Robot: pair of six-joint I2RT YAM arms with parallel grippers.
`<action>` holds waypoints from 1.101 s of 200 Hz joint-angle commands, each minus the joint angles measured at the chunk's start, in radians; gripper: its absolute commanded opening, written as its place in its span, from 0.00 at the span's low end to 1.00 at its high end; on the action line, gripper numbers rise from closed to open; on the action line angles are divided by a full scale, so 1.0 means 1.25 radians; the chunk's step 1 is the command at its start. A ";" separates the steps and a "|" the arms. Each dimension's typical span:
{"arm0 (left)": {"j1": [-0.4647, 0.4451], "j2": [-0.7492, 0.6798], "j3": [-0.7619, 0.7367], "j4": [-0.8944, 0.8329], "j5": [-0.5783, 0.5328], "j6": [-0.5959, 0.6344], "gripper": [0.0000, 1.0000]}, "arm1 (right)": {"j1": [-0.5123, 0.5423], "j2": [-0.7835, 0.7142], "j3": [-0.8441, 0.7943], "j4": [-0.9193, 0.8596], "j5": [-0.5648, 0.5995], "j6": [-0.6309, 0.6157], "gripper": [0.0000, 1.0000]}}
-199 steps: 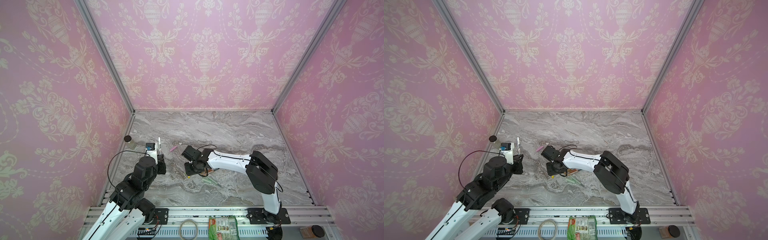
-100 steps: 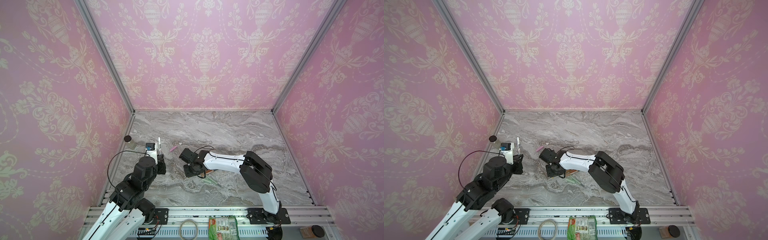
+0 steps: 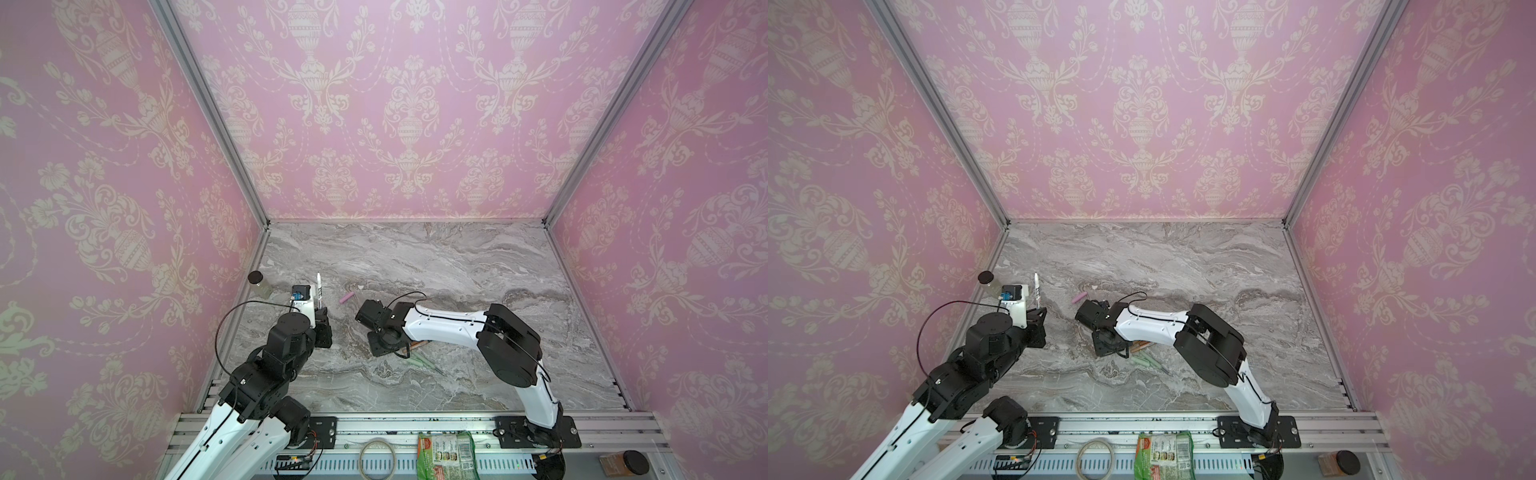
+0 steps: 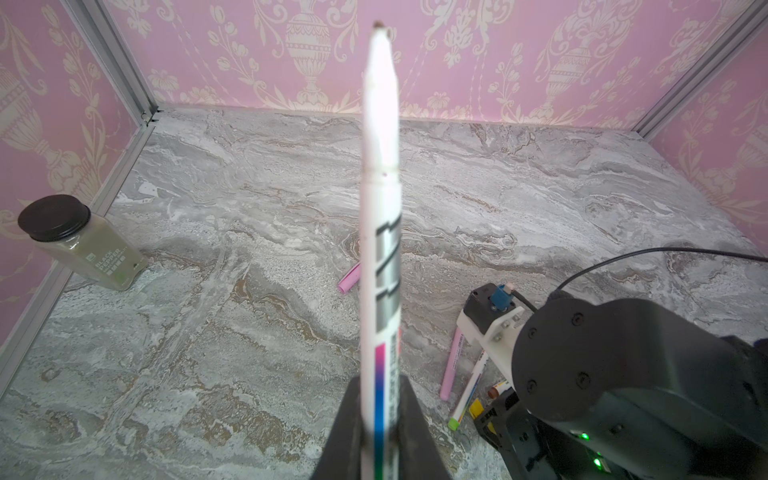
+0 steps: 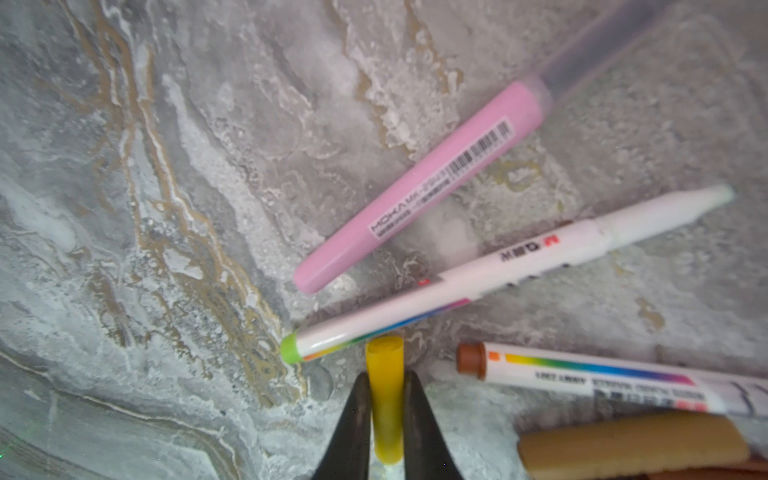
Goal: Insert the pens into the pen caps
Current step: 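Grasp the yellow cap with the right gripper, then lift the yellow cap and carry it above the marker tip in the left gripper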
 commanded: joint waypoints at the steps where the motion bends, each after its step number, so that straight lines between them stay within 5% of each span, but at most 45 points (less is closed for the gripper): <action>1: 0.005 0.001 0.020 0.011 -0.013 0.017 0.08 | 0.007 0.022 -0.027 -0.014 0.009 -0.004 0.12; 95: 0.005 -0.006 0.005 0.025 0.056 -0.043 0.07 | 0.009 -0.116 -0.062 0.020 0.030 0.034 0.00; 158: 0.004 0.060 0.002 0.076 0.222 -0.092 0.03 | -0.011 -0.289 -0.042 -0.027 0.121 0.041 0.00; 220: 0.004 0.190 0.009 0.141 0.441 -0.106 0.04 | -0.137 -0.484 -0.131 0.007 0.086 0.088 0.00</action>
